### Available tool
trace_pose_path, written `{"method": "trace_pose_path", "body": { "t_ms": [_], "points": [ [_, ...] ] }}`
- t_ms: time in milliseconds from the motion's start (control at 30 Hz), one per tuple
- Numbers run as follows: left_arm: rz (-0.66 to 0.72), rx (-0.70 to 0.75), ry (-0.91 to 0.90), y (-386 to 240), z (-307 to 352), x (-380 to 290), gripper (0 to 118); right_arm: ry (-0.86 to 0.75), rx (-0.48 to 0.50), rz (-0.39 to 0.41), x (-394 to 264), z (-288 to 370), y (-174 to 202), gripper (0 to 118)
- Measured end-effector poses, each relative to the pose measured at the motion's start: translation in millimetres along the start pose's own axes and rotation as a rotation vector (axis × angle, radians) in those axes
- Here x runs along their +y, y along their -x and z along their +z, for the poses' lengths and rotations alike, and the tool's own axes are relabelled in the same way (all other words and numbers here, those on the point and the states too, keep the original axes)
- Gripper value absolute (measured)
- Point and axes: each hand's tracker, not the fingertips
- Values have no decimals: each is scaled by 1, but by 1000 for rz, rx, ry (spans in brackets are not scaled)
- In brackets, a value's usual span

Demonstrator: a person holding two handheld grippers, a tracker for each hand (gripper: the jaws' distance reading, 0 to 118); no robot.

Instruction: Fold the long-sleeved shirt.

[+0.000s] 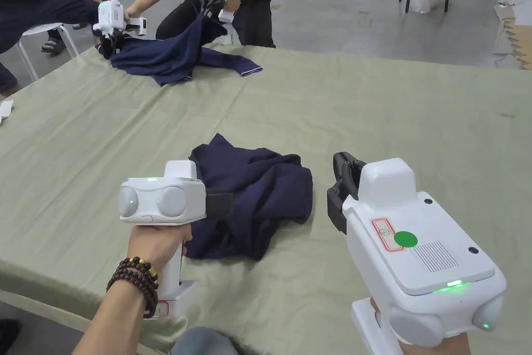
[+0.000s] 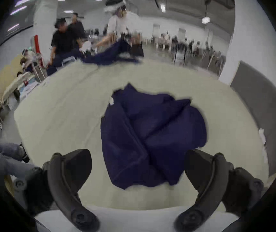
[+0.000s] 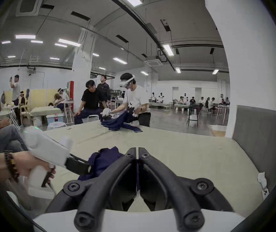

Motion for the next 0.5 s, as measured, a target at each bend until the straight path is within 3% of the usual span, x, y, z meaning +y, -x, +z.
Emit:
{"method": "trace_pose_path", "body": {
  "t_ms": [133, 167, 200, 233, 267, 333, 500],
  "points": [
    [-58, 84, 176, 5, -55, -4, 99, 33, -9, 1, -8, -10, -7, 1],
    [-67, 93, 192, 4, -61, -7, 89, 42, -13, 2, -10, -13, -9, 1],
    [-70, 102, 190, 5, -63, -8, 67, 47, -18, 2, -12, -14, -10, 1],
    [-72, 92, 182, 4, -62, -7, 37, 49, -21, 0, -13, -14, -11, 1],
    [-84, 111, 156, 0, -54, -9, 23, 52, -24, -5, -14, -16, -13, 1],
    [-75, 82, 120, -1, -40, -5, 17, 57, -26, -14, -16, -16, -15, 1],
    [35, -81, -69, -5, 35, 31, 15, 63, -32, -50, -17, -7, -27, 1]
  ]
}}
